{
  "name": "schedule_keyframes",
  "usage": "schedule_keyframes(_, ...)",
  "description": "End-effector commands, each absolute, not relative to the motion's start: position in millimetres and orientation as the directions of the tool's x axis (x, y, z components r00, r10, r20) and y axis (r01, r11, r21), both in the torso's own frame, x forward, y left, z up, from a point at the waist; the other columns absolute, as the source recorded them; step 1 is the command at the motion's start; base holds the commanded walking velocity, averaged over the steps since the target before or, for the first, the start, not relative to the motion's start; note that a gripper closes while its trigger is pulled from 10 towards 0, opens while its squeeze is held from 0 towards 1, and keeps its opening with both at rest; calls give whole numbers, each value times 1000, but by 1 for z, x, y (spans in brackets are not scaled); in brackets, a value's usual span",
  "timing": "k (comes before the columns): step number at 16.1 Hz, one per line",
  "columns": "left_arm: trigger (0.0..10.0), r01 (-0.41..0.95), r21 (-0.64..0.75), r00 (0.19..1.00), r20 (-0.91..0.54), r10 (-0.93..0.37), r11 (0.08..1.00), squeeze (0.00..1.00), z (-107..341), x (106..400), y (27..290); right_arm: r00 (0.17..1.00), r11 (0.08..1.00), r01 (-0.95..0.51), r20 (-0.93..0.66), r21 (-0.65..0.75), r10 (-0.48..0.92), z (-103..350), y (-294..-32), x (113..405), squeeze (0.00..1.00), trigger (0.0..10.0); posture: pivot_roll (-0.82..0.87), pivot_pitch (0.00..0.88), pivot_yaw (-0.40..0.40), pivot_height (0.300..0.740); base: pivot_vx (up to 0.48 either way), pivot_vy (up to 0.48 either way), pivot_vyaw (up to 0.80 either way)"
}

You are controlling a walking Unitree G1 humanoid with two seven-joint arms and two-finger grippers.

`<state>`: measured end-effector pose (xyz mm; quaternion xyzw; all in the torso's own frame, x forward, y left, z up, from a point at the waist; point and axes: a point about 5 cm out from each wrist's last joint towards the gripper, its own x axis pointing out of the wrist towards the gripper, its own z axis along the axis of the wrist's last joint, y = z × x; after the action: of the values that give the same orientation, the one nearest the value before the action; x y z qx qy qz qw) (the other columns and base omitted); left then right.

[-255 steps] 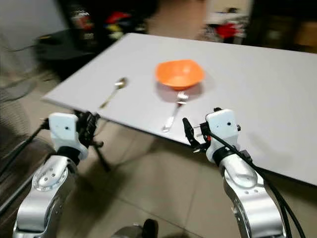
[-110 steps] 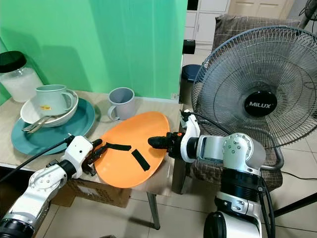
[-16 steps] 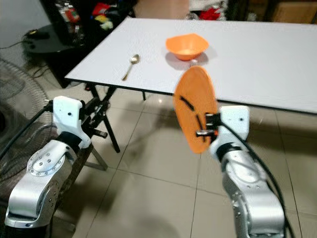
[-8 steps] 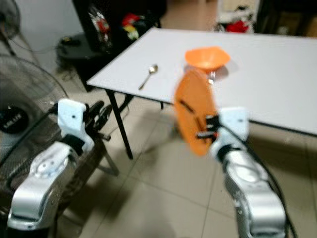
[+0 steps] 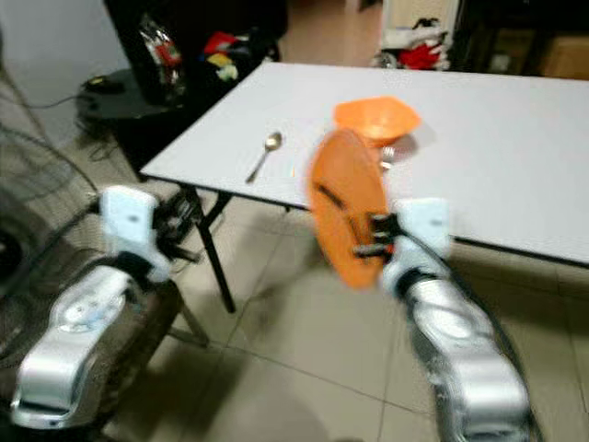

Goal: Setting the table

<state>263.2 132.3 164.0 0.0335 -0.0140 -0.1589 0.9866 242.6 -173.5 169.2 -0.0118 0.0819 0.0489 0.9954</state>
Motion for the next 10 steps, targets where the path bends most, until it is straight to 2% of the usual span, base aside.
schedule_keyframes(1,10000,288,88,957,21,-291,954,0,167,265,141,986,988,-151,-75,-6,150,185,-162,243,0,10000,-101,0,94,740,326,0,0)
schedule_keyframes(6,10000,304,94,952,5,-306,948,0,164,261,141,983,984,-177,-40,14,178,189,-160,238,0,10000,-93,0,98,740,326,0,0)
schedule_keyframes(10,10000,293,96,955,8,-295,951,0,164,258,143,973,972,-233,12,34,232,194,-155,236,0,10000,-74,0,72,740,314,0,0)
